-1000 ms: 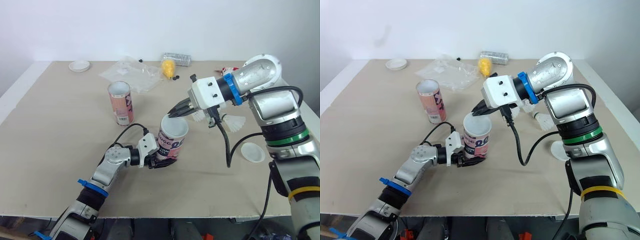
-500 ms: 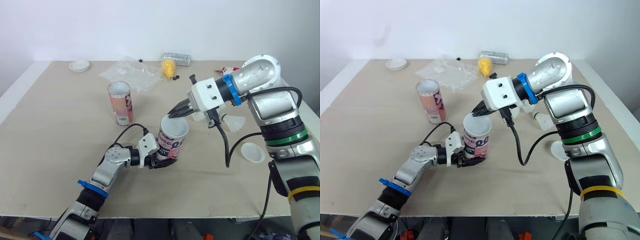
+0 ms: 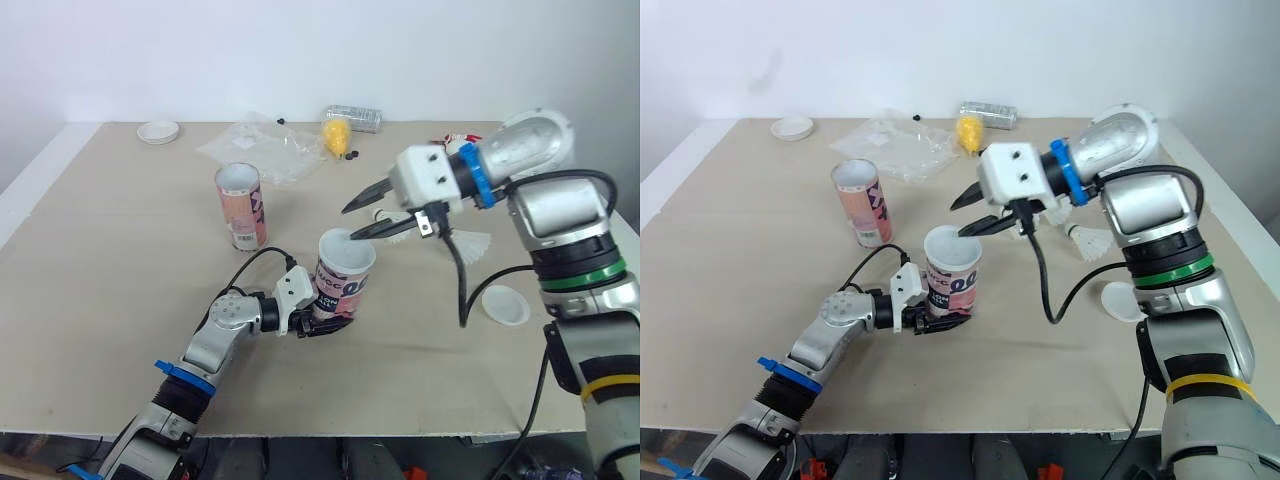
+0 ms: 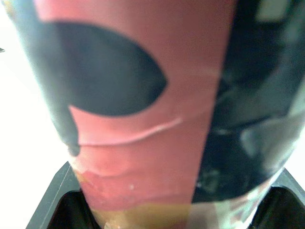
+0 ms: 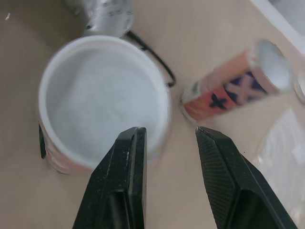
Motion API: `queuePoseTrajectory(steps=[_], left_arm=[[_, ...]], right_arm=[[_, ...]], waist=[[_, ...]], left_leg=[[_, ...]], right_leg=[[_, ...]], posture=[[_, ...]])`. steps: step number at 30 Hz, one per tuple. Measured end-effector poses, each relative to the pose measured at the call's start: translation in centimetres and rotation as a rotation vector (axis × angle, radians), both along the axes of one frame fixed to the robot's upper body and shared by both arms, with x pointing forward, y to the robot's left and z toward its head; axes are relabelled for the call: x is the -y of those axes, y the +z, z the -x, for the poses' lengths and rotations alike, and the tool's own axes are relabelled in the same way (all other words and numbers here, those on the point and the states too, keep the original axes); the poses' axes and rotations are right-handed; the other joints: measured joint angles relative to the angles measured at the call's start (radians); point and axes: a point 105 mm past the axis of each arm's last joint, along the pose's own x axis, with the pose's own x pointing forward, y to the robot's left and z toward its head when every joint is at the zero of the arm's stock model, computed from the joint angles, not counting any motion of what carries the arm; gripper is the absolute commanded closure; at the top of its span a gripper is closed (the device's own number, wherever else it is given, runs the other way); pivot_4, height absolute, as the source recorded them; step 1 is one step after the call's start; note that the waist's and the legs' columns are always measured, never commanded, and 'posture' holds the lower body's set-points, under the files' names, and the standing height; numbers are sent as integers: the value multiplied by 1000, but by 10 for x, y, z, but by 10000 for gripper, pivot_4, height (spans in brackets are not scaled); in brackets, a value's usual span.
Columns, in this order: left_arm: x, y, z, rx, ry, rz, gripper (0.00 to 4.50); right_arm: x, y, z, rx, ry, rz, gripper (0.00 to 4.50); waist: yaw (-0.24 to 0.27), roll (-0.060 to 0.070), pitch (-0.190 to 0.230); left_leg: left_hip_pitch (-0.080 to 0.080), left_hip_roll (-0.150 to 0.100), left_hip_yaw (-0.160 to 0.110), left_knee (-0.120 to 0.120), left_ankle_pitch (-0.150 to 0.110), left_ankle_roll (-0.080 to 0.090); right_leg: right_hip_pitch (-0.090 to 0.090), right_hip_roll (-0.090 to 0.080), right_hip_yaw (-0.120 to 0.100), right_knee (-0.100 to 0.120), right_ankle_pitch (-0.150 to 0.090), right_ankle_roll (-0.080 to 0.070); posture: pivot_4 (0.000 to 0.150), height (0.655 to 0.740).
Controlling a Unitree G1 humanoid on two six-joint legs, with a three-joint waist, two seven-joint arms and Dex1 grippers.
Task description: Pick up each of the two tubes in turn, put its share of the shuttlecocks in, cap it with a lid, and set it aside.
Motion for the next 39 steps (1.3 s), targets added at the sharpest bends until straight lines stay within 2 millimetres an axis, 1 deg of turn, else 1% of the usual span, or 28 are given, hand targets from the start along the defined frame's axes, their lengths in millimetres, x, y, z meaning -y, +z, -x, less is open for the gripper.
queuePoseTrajectory(steps=[2, 4, 5, 7, 9, 13, 17, 20, 28, 29, 39], left_arm=[[-1, 0, 0, 0, 3, 0, 14944], [-1, 0, 0, 0, 4, 0, 14944], [-2, 0, 0, -1, 4, 0, 14944], [-2, 0, 0, -1, 5, 1, 14944], [-1, 0, 0, -2, 5, 1, 14944], [-1, 0, -1, -3, 4, 2, 14944], [-2, 0, -1, -4, 6, 3, 14944], [-1, 0, -1, -4, 5, 4, 14944], [-1, 0, -1, -7, 9, 3, 14944], [-1, 0, -1, -9, 10, 3, 14944], [-3, -2, -1, -16, 19, 2, 14944]], right_arm=[[5, 10, -2, -52, -44, -89, 26359], [5, 18, 1, -117, -64, -155, 26359], [3, 22, 5, -150, -59, -184, 28752], [-5, 27, 17, -196, -27, -208, 35258], [-12, 27, 27, -224, -2, -213, 44112], [-16, 11, 35, -320, -8, -217, 44112], [-18, -1, 32, -345, -42, -204, 44112], [-20, -20, 29, -359, -57, -155, 44112], [-22, -29, 29, -338, -41, -97, 44112], [-23, -35, 28, -340, -39, -81, 44112], [-22, -39, 24, -270, -19, -4, 44112]], waist=[[0, 0, 0], [0, 0, 0], [0, 0, 0], [0, 0, 0], [0, 0, 0], [0, -1, -1], [0, -1, -1], [0, -1, -1], [0, -1, -1], [0, -1, -1], [-1, -2, -5]], left_leg=[[0, 0, 0, 0, 0, 0], [0, 0, 0, 0, 0, 0], [0, 0, 0, 0, 0, 0], [0, 0, 0, -1, 0, 0], [0, 0, 0, -1, 0, 0], [0, 0, 0, -1, 0, 0], [0, 0, 0, -1, 0, 0], [-1, 0, 0, -1, 0, 0], [-1, 0, 0, -1, 0, 0], [-1, 0, 0, -1, 0, 0], [0, 1, 0, -1, 0, 0]], right_leg=[[0, 0, 0, 0, 0, 0], [0, 0, 0, 0, 0, 0], [0, 0, 0, 0, 0, 0], [-1, 0, 0, 0, 0, 0], [-1, 0, 0, 0, 0, 0], [-1, 0, 0, 0, 0, 0], [-1, 0, 0, 0, 0, 0], [-1, 0, 0, 0, 0, 0], [-1, 0, 0, 0, 0, 0], [-2, 0, 0, 0, 0, 0], [-2, 0, 0, -1, 0, 0]], posture=[[1500, 7400], [1500, 7400], [1500, 7400], [1500, 7400], [1500, 7400], [1500, 7400], [1500, 7400], [1500, 7400], [1500, 7400], [1500, 7400], [1500, 7400]])
